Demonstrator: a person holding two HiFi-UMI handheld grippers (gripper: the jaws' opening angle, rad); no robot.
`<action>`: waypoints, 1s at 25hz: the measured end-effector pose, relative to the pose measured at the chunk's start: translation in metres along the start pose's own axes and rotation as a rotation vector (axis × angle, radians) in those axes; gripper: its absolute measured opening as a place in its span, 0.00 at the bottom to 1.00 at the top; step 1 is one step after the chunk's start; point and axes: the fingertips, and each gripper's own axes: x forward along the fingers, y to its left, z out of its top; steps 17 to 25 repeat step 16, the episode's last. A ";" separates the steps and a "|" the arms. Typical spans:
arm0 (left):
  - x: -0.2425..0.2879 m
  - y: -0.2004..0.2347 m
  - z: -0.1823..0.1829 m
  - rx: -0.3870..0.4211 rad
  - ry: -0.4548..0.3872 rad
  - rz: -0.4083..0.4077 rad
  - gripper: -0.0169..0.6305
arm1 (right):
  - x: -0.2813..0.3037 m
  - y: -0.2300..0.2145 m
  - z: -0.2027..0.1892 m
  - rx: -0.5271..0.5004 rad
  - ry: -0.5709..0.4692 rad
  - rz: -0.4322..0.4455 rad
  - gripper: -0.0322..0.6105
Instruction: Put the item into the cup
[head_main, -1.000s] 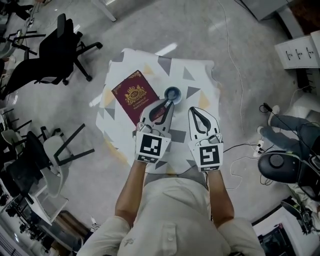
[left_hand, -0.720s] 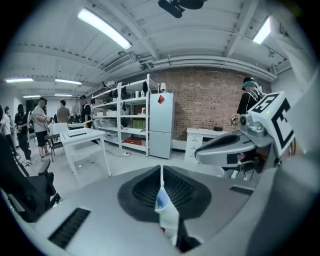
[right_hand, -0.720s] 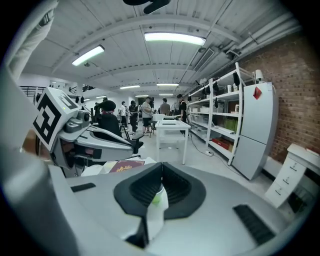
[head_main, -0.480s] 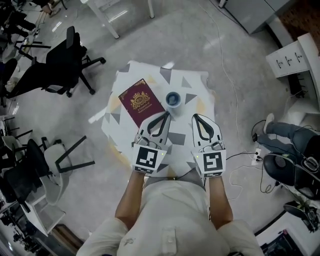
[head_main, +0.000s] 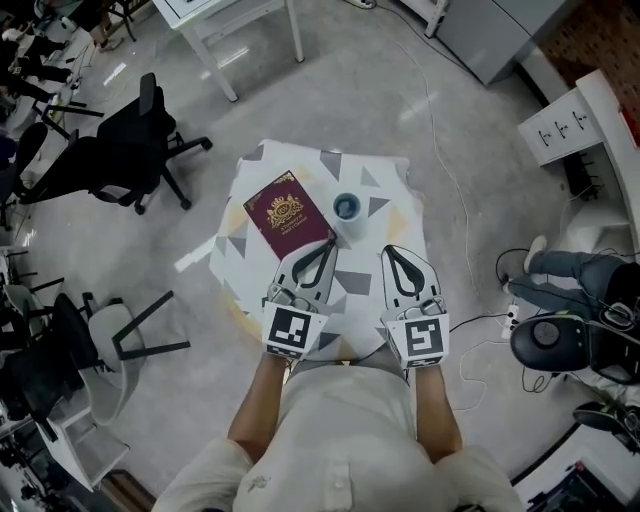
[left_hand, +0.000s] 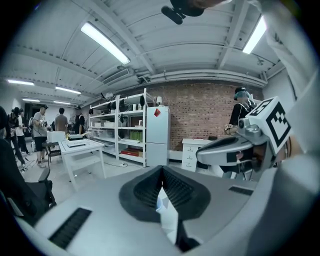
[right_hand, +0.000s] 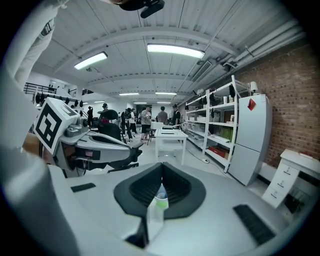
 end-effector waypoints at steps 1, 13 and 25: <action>-0.002 0.000 0.001 0.001 -0.003 -0.002 0.05 | -0.002 0.003 0.003 -0.002 -0.004 0.005 0.06; -0.030 -0.001 0.014 0.025 -0.046 -0.033 0.05 | -0.019 0.028 0.020 -0.035 -0.028 -0.034 0.06; -0.037 0.000 0.018 0.027 -0.056 -0.038 0.05 | -0.022 0.035 0.023 -0.041 -0.033 -0.040 0.06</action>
